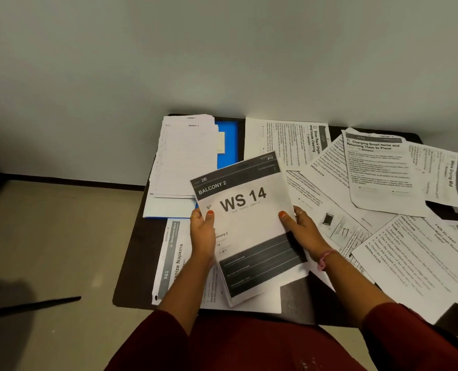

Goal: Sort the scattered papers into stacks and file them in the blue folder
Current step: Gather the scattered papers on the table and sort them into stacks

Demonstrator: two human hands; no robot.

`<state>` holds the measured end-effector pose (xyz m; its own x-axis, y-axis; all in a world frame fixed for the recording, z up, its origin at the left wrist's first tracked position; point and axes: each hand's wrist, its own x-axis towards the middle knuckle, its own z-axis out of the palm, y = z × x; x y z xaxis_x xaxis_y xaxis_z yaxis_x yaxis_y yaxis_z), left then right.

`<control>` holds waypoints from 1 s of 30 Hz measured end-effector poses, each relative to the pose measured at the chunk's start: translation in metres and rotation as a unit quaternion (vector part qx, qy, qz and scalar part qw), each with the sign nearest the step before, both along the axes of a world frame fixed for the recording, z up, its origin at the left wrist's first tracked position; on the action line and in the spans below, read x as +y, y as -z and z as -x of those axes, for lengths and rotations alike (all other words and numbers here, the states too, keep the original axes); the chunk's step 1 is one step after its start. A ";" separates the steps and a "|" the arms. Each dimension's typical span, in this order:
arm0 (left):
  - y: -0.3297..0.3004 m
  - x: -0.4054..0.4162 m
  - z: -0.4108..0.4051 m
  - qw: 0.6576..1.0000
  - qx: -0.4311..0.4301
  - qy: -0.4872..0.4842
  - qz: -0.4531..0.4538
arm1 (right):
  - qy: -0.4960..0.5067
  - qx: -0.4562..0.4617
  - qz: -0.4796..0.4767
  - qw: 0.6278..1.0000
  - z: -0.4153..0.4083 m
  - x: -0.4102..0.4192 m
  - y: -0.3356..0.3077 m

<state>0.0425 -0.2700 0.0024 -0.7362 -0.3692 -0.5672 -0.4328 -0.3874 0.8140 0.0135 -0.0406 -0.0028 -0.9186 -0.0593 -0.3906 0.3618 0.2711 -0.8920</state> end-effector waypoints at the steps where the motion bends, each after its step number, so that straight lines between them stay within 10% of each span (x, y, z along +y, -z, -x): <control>1: -0.001 0.000 -0.002 1.000 0.001 -0.004 -0.004 | -0.002 0.001 0.011 1.000 -0.002 -0.001 0.000; 30: 0.007 -0.010 -0.045 0.999 0.005 -0.002 -0.049 | 0.029 -0.039 0.078 0.996 -0.027 -0.003 -0.007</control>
